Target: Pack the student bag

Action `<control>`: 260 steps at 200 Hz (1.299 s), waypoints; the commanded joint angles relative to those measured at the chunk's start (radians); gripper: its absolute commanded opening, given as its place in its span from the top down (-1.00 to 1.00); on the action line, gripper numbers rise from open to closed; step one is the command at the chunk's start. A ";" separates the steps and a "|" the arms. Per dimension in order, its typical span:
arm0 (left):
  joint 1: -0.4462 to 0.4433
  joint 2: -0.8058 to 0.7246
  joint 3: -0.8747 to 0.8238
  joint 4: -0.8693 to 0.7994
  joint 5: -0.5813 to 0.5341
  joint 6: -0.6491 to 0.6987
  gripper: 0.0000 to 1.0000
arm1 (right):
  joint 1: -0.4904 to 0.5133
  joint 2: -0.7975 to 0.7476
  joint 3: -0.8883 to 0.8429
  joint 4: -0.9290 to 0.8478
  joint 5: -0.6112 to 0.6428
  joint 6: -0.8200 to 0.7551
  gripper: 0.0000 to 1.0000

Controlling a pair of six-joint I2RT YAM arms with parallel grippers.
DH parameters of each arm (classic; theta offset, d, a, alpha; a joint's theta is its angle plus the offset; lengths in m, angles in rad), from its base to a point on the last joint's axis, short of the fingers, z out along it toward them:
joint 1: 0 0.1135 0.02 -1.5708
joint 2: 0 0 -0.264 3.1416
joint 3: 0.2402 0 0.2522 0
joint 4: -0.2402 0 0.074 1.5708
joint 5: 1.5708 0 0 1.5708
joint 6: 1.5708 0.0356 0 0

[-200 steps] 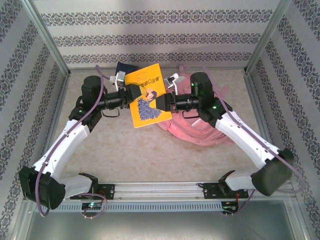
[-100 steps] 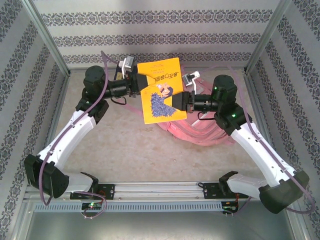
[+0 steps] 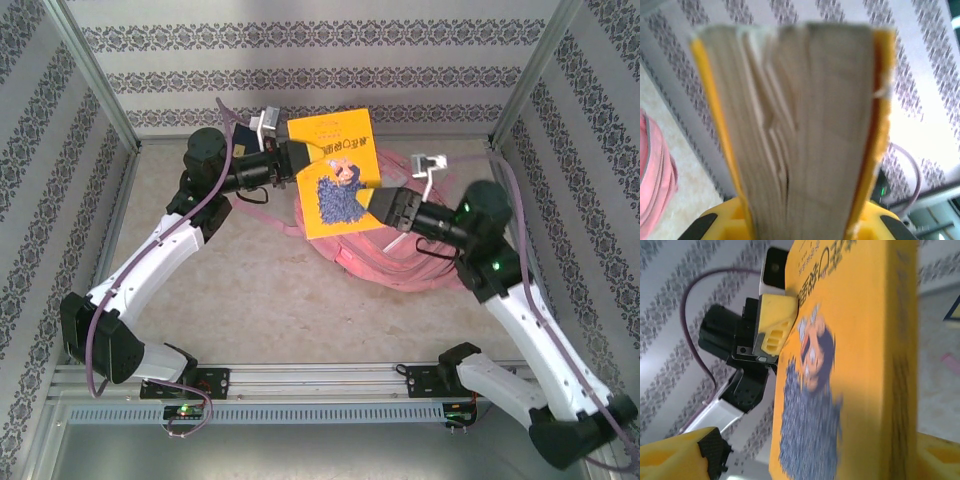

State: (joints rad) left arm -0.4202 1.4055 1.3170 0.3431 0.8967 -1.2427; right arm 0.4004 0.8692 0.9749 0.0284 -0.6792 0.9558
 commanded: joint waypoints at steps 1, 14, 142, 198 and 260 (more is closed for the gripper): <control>-0.021 0.003 0.008 0.242 -0.216 -0.082 1.00 | 0.031 -0.083 -0.154 0.326 0.324 0.138 -0.82; -0.030 0.023 0.018 0.290 -0.283 -0.101 1.00 | 0.069 -0.096 -0.211 0.431 0.412 0.161 -0.82; -0.108 0.165 0.098 0.349 -0.361 -0.136 1.00 | 0.202 0.095 -0.181 0.625 0.724 0.166 0.27; -0.145 0.181 0.081 0.339 -0.348 -0.127 1.00 | 0.174 0.109 -0.194 0.591 0.751 0.171 0.50; -0.141 0.180 0.171 -0.136 -0.330 0.108 -0.21 | 0.042 -0.059 -0.047 -0.045 0.792 0.032 1.00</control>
State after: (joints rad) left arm -0.5465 1.5986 1.3949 0.4648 0.5453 -1.3262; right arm 0.5117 0.9230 0.7872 0.3855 0.0284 1.1080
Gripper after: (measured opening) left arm 0.574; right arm 0.180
